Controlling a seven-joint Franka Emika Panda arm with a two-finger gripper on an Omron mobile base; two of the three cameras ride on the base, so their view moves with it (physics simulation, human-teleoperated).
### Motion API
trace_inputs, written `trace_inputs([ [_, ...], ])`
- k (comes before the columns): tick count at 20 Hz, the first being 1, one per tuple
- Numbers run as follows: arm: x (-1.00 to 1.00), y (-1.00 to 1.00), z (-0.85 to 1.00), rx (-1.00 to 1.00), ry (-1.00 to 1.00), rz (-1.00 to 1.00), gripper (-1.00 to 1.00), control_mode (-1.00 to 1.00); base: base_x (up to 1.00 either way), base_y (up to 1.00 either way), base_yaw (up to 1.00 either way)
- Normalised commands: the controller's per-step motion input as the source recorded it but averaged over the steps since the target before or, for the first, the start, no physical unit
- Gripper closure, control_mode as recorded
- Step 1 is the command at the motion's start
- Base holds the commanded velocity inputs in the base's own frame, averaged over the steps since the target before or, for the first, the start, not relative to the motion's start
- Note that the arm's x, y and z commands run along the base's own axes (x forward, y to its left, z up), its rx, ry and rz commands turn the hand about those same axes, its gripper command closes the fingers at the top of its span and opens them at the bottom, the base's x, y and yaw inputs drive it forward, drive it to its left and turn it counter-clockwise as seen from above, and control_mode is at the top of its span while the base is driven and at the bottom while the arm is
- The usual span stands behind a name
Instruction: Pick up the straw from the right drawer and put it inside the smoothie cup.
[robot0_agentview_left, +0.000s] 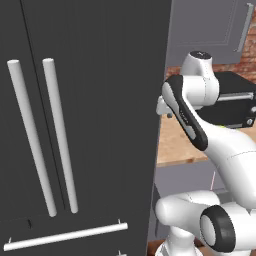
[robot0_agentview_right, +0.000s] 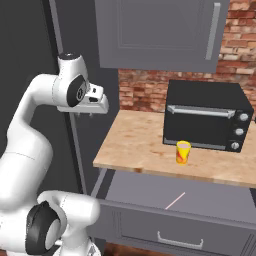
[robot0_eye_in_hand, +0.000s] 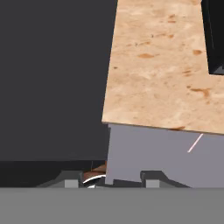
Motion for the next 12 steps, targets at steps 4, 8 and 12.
trace_inputs([
  [4, -0.4, -0.06, -0.1, 0.0, -0.02, 0.0, -1.0, -1.0, 0.0, 0.0, 0.0],
  [8, -0.81, 0.0, -0.37, 0.0, -0.02, 0.0, -1.0, -1.0, 0.0, 0.0, 0.0],
  [12, -0.59, 0.0, -0.45, 0.0, 0.0, 0.0, -1.0, -1.0, 0.0, 0.0, 0.0],
])
